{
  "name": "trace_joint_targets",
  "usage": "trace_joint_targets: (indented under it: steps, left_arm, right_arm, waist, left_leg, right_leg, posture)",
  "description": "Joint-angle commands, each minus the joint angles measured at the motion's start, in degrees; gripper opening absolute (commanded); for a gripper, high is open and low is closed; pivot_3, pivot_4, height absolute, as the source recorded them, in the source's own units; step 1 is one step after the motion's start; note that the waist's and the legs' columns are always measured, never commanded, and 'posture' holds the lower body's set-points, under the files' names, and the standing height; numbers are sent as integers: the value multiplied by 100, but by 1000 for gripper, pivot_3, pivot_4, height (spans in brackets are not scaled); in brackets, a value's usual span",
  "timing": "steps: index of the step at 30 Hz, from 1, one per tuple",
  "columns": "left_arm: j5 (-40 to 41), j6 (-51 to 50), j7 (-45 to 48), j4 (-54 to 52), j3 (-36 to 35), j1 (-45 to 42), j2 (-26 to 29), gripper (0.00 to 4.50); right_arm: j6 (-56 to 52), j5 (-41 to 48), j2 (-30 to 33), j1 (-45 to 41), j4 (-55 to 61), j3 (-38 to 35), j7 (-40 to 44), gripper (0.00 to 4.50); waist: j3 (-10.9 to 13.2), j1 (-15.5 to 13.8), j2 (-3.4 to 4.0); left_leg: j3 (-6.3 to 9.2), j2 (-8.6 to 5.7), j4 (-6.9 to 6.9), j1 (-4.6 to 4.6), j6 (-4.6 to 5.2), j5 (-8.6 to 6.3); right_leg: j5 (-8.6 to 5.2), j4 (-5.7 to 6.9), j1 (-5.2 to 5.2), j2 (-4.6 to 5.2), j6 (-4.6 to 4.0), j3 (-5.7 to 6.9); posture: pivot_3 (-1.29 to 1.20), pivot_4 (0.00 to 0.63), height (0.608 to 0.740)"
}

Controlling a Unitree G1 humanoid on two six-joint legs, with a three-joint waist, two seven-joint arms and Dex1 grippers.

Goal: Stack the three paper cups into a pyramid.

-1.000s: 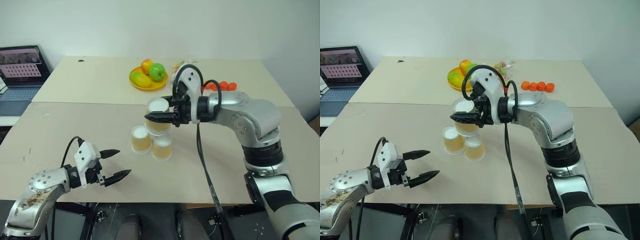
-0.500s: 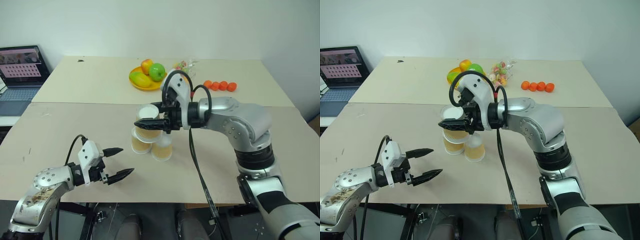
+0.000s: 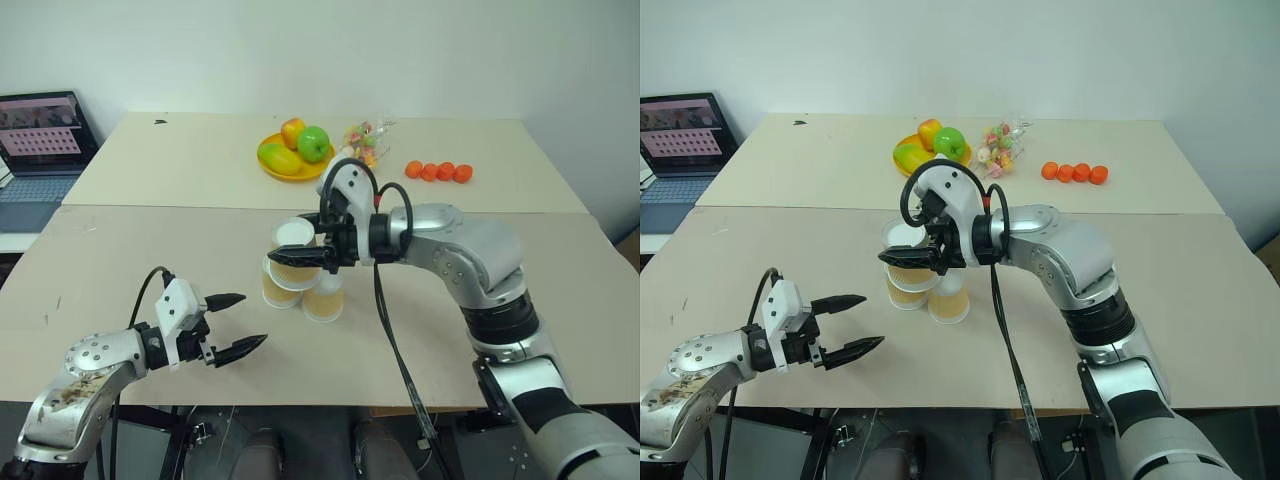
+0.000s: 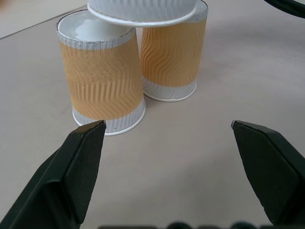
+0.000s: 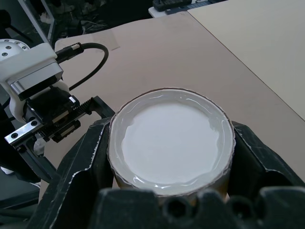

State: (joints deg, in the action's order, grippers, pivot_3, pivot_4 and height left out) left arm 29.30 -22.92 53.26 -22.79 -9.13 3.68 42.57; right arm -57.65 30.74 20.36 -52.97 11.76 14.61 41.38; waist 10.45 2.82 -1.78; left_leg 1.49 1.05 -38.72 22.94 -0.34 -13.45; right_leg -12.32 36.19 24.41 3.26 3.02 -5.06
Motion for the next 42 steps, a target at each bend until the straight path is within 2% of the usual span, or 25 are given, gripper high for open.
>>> trace_joint_targets:
  steps: [1, 29, 31, 32, 34, 42]
  left_arm:
    - [86, -40, -22, -195, -142, -52, 74, 4500]
    - [125, -165, -30, -199, -121, -224, 99, 4500]
    - [118, -165, -24, -182, -114, -248, 111, 4500]
    - [113, -162, -20, -172, -112, -258, 117, 4500]
    - [116, -166, -17, -162, -112, -273, 123, 4500]
    - [98, -156, -1, -110, -81, -338, 107, 4500]
  right_arm:
    - [267, -48, -4, -27, 80, -57, 108, 2802]
    - [868, -528, 254, 168, -122, 37, 661, 2802]
    - [892, -555, 265, 187, -131, 44, 679, 3810]
    - [894, -560, 265, 189, -136, 43, 685, 3925]
    - [890, -565, 264, 194, -135, 35, 693, 4453]
    - [805, -489, 217, 138, -135, -125, 688, 4453]
  waist:
    - [0, 0, 0]
    - [0, -4, 0]
    - [0, -5, 0]
    - [0, -5, 0]
    - [0, -6, 0]
    - [0, -4, 0]
  left_leg:
    - [0, 0, 0, 0, 0, 0]
    - [0, 0, 4, 0, 0, 0]
    - [0, 0, 4, 0, 0, 0]
    - [0, 0, 4, -1, 0, 0]
    - [1, 0, 4, 0, 0, 0]
    - [0, 0, 4, 0, 0, 0]
  right_leg:
    - [0, 0, 0, 0, 0, 0]
    - [-1, -2, 1, 0, -2, 1]
    - [-2, -1, 1, 0, -2, 1]
    - [-2, -1, 1, 0, -2, 1]
    - [-2, -1, 1, 0, -2, 2]
    - [-2, -1, 1, 0, -2, 1]
  posture:
    - [0, 150, 734]
    - [0, 150, 734]
    - [0, 150, 734]
    - [0, 150, 734]
    - [0, 150, 734]
    - [0, 150, 734]
